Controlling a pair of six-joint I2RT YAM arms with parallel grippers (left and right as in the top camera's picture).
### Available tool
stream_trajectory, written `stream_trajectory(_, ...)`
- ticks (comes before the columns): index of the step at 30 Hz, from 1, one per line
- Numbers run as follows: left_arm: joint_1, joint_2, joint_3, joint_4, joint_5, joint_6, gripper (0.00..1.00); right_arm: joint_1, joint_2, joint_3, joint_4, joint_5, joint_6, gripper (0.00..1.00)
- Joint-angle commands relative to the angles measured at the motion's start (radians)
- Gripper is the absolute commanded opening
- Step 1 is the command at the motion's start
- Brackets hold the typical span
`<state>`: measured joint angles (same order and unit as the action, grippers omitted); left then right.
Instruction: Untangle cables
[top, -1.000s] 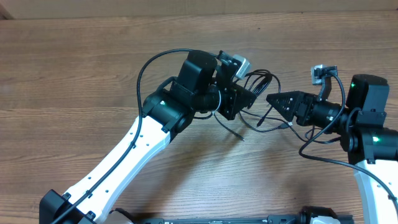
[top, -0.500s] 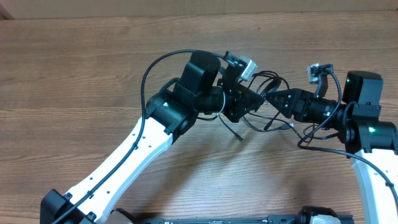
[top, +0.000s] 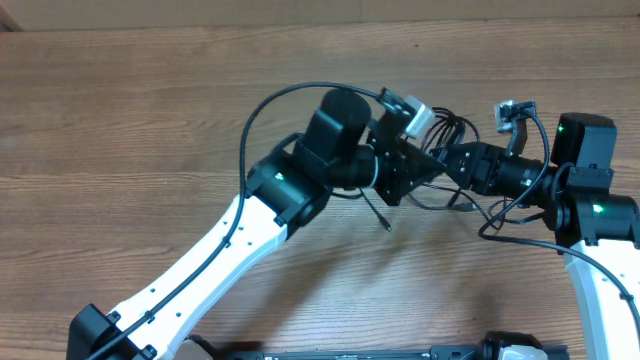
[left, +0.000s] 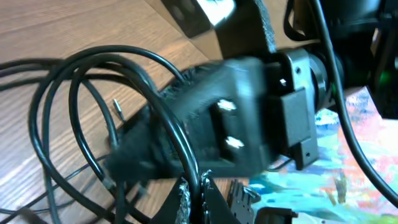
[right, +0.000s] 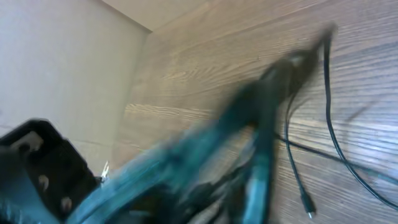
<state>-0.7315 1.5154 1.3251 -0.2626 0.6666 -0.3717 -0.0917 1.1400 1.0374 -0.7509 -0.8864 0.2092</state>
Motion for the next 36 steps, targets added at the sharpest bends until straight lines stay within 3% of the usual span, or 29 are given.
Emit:
stream_trajectory(1, -0.013, 0.003, 0.014, 0.000, -0.006, -0.010, 0.04, -0.005, 0.002, 0.003, 0.000, 0.006, 0.000, 0.04)
stream_trajectory(9, 0.017, 0.003, 0.014, -0.033, -0.034, -0.006, 0.04, -0.005, 0.001, 0.003, -0.012, 0.010, 0.000, 0.04)
stream_trajectory(15, 0.040, 0.003, 0.014, -0.163, -0.196, -0.006, 0.04, -0.005, 0.001, 0.003, -0.026, -0.003, -0.001, 0.04)
stream_trajectory(24, 0.084, 0.003, 0.014, -0.235, -0.257, -0.006, 0.04, -0.005, -0.003, 0.003, -0.024, -0.084, -0.001, 0.04)
stream_trajectory(36, 0.091, 0.003, 0.014, -0.401, -0.393, 0.080, 0.04, -0.005, -0.042, 0.003, 0.004, -0.104, 0.000, 0.04)
